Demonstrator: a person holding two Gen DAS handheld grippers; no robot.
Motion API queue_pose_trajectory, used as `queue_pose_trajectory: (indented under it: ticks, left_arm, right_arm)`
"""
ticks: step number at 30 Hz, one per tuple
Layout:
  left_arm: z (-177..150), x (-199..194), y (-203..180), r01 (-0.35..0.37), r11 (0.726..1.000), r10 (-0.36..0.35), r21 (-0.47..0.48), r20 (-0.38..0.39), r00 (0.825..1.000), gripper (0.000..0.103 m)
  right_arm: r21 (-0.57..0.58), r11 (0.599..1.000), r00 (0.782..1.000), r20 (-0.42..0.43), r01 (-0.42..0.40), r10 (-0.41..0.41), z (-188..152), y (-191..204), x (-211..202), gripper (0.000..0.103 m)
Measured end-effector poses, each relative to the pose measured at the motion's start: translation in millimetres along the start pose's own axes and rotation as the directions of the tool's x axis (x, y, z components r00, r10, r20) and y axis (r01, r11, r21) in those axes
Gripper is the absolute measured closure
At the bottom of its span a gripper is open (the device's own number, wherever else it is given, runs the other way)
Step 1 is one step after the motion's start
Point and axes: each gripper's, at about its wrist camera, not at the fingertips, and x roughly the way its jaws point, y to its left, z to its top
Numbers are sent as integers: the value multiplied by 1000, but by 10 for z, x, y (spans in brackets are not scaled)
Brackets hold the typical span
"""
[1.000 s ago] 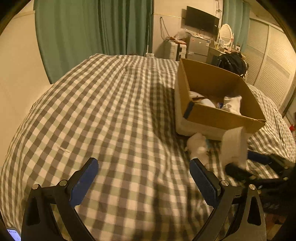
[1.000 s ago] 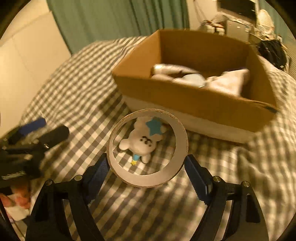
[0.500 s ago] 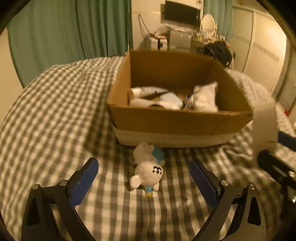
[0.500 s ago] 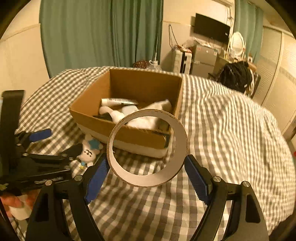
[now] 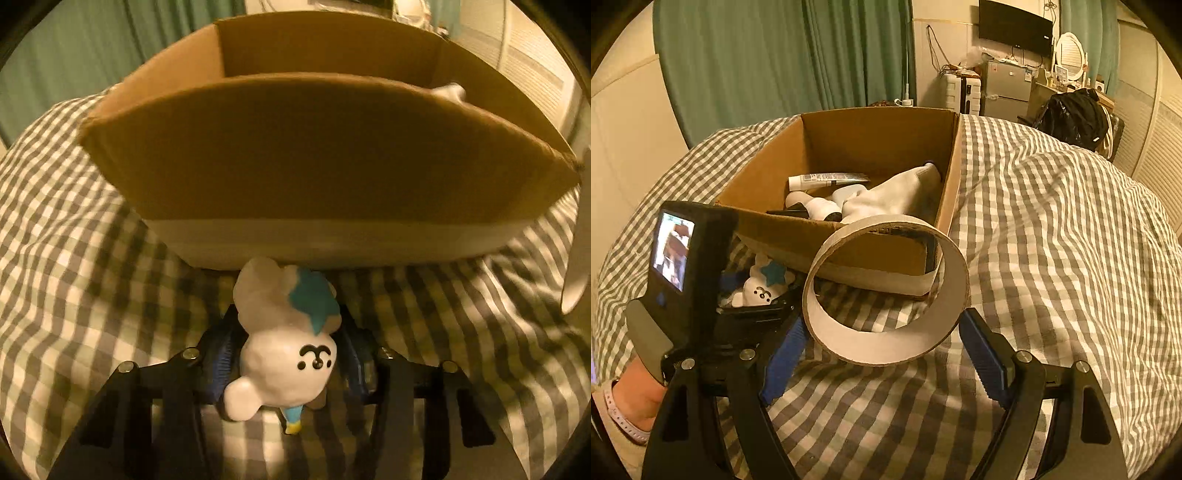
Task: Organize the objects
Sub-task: 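Grasp the cardboard tape roll with the right gripper while the left grasps the bear figurine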
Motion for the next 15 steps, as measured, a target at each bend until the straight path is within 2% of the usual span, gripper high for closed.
queue_pose_trajectory:
  ticks: [4, 7, 10, 15]
  left_arm:
    - [-66, -101, 2, 1, 1000, -1, -5, -20, 1000, 52]
    - [-160, -290, 11, 50, 998, -50, -34, -23, 998, 52]
    - [-256, -532, -14, 56, 998, -56, -12, 13, 998, 52]
    - [-372, -935, 0, 72, 997, -72, 1, 88, 994, 52]
  right_arm:
    - [-9, 1000, 1000, 17, 22, -22, -34, 39, -29, 21]
    - [-13, 999, 999, 24, 48, -47, -81, 69, -67, 21]
    - [-7, 997, 996, 33, 80, -80, -125, 105, -133, 21]
    - [8, 996, 996, 33, 84, -85, -245, 180, -316, 21]
